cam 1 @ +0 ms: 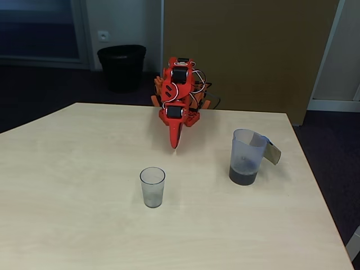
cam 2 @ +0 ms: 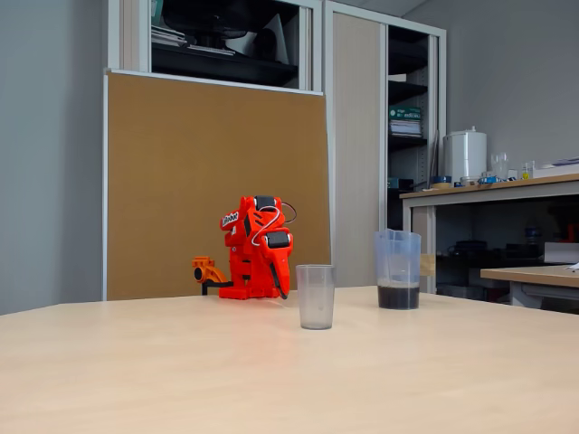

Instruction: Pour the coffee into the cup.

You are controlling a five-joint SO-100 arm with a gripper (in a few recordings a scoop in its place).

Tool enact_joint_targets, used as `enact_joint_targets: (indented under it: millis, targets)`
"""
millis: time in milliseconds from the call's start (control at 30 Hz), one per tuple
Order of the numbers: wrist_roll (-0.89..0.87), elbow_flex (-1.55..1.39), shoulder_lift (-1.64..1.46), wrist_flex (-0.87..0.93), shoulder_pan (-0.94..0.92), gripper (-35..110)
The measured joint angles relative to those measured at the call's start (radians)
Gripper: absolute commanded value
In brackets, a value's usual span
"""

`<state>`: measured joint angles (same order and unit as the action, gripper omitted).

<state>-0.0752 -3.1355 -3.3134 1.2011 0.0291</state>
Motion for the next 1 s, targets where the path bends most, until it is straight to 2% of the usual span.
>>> enact_joint_targets:
  millis: [467, 600, 767, 867, 1000]
  targets:
    - [0.000, 0.000, 0.000, 0.000, 0.000, 0]
    - [0.000, 0.000, 0.000, 0.000, 0.150, 0]
    - [-0.009, 0.000, 0.000, 0.000, 0.428, 2]
    - [-0.132, 0.000, -0.015, 0.000, 0.545, 10]
    - [-0.275, 0.000, -0.066, 0.031, 0.707, 11]
